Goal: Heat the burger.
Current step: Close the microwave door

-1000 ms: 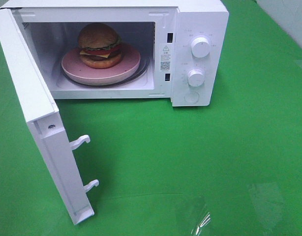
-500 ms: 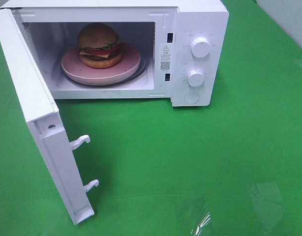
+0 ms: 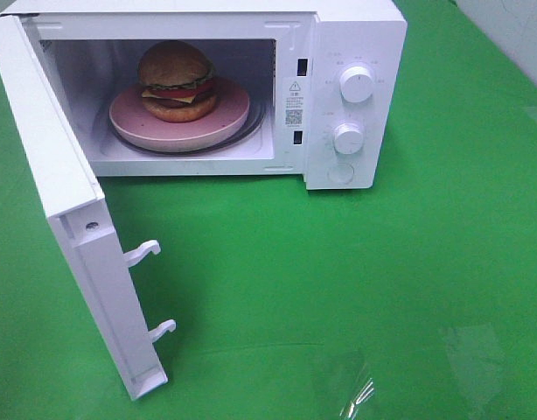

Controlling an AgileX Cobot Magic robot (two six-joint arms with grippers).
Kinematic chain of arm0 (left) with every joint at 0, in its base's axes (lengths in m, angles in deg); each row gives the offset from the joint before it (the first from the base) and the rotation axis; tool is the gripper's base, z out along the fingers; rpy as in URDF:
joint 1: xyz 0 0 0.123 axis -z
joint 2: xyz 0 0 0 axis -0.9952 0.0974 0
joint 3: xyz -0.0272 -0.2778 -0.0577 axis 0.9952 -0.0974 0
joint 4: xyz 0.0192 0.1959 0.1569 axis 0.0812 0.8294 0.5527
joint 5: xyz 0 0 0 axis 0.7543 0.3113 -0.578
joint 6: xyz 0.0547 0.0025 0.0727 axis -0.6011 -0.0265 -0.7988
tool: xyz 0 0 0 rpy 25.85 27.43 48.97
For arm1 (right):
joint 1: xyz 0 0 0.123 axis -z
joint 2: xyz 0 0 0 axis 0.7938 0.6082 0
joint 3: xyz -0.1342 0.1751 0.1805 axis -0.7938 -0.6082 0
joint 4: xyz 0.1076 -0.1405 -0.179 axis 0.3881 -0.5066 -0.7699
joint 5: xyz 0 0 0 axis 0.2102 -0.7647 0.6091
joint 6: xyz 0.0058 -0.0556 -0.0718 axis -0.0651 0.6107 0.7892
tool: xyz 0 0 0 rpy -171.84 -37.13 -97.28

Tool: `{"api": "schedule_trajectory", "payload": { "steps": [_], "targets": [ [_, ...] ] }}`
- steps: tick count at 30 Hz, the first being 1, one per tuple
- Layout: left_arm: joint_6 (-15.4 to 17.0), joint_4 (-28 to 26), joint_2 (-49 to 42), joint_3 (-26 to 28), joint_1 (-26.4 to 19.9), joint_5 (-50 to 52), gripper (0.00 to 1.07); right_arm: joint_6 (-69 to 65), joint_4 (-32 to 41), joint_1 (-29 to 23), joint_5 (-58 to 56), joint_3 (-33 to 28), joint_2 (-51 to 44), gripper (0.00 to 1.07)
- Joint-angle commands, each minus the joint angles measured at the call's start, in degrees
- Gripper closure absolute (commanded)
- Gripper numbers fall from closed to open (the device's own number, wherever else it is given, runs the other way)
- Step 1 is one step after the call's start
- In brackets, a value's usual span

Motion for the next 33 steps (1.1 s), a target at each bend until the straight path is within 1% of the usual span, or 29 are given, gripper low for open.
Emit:
{"api": "schedule_trajectory", "payload": {
  "steps": [1,2,3,4,5,6,7,8,9,10,13,14,16,17,18,20,21,22,23,24,25,26,27,28,29,30,31,32,33],
  "targets": [
    [0.29,-0.11,1.6,0.34,-0.11,2.58,0.46,-0.17,0.0,0.34,0.52,-0.11,-1.43,0.32],
    [0.29,-0.11,3.95,0.29,-0.11,4.18,0.58,-0.17,0.0,0.34,0.52,-0.11,-1.43,0.32],
    [0.29,-0.11,3.95,0.29,-0.11,4.18,0.58,-0.17,0.0,0.34,0.52,-0.11,-1.43,0.32],
    [0.4,-0.11,6.53,0.29,-0.11,6.13,0.72,-0.17,0.0,0.34,0.52,-0.11,-1.43,0.32],
    [0.4,-0.11,9.57,0.29,-0.11,8.14,0.89,-0.17,0.0,0.34,0.52,-0.11,-1.43,0.32],
    [0.4,-0.11,9.57,0.29,-0.11,8.14,0.89,-0.17,0.0,0.34,0.52,-0.11,-1.43,0.32],
    [0.4,-0.11,11.17,0.29,-0.11,9.0,0.98,-0.17,0.0,0.34,0.52,-0.11,-1.43,0.32],
    [0.4,-0.11,11.17,0.29,-0.11,9.0,0.98,-0.17,0.0,0.34,0.52,-0.11,-1.43,0.32],
    [0.4,-0.11,13.98,0.29,-0.11,11.34,1.07,-0.17,0.0,0.34,0.52,-0.11,-1.43,0.32],
    [0.46,-0.34,17.07,0.23,-0.11,15.36,1.07,-0.17,0.0,0.34,0.52,-0.11,-1.43,0.32],
    [0.46,-0.69,19.37,-0.06,-0.11,19.54,1.07,-0.11,0.0,0.34,0.52,-0.11,-1.43,0.32],
    [0.46,-0.69,22.06,-0.8,-0.11,24.92,1.07,-0.11,0.0,0.34,0.52,-0.11,-1.43,0.32],
    [0.46,-1.15,23.26,-1.49,-0.11,28.02,1.07,-0.11,0.0,0.34,0.52,-0.11,-1.43,0.32],
    [0.4,-1.38,25.55,-3.38,-0.11,34.21,1.07,-0.06,0.0,0.34,0.52,-0.11,-1.43,0.32],
    [0.4,-1.38,25.55,-3.38,-0.11,34.21,1.07,-0.06,0.0,0.34,0.52,-0.11,-1.43,0.32],
    [0.4,-1.38,28.59,-6.82,-0.11,45.55,1.07,-0.06,0.0,0.34,0.52,-0.11,-1.43,0.32],
    [0.4,-1.38,28.59,-6.82,-0.11,45.55,1.07,-0.06,0.0,0.34,0.52,-0.11,-1.43,0.32],
    [0.4,-1.38,30.42,-9.28,-0.11,52.2,1.07,-0.06,0.0,0.34,0.52,-0.11,-1.43,0.32],
    [0.4,-1.38,30.42,-9.28,-0.11,52.2,1.07,-0.06,0.0,0.34,0.52,-0.11,-1.43,0.32],
    [0.4,-1.38,32.6,-11.97,-0.11,58.73,1.07,-0.06,0.0,0.34,0.52,-0.11,-1.43,0.32],
    [0.4,-1.38,32.6,-11.97,-0.11,58.73,1.07,-0.06,0.0,0.34,0.52,-0.11,-1.43,0.32],
    [0.4,-1.32,34.66,-14.32,-0.11,65.26,1.07,-0.06,0.0,0.34,0.52,-0.11,-1.43,0.32],
    [0.4,-1.32,34.66,-14.32,-0.11,65.26,1.07,-0.06,0.0,0.34,0.52,-0.11,-1.43,0.32],
    [0.4,-1.32,35.98,-15.58,-0.11,68.81,1.07,-0.06,0.0,0.34,0.52,-0.11,-1.43,0.32],
    [0.46,-0.69,38.5,-17.88,-0.11,76.15,1.07,-0.06,0.0,0.34,0.52,-0.11,-1.43,0.32],
    [0.46,-0.69,38.5,-17.88,-0.11,76.15,1.07,-0.06,0.0,0.34,0.52,-0.11,-1.43,0.32],
    [0.46,-0.69,41.6,-19.71,-0.11,82.05,1.07,-0.06,0.0,0.34,0.52,-0.11,-1.43,0.32],
    [0.46,-0.69,41.6,-19.71,-0.11,82.05,1.07,-0.06,0.0,0.34,0.52,-0.11,-1.43,0.32],
    [1.38,0.74,44.46,-20.8,-0.11,85.37,1.07,-0.06,0.0,0.34,0.52,-0.11,-1.43,0.32]
  ]
}}
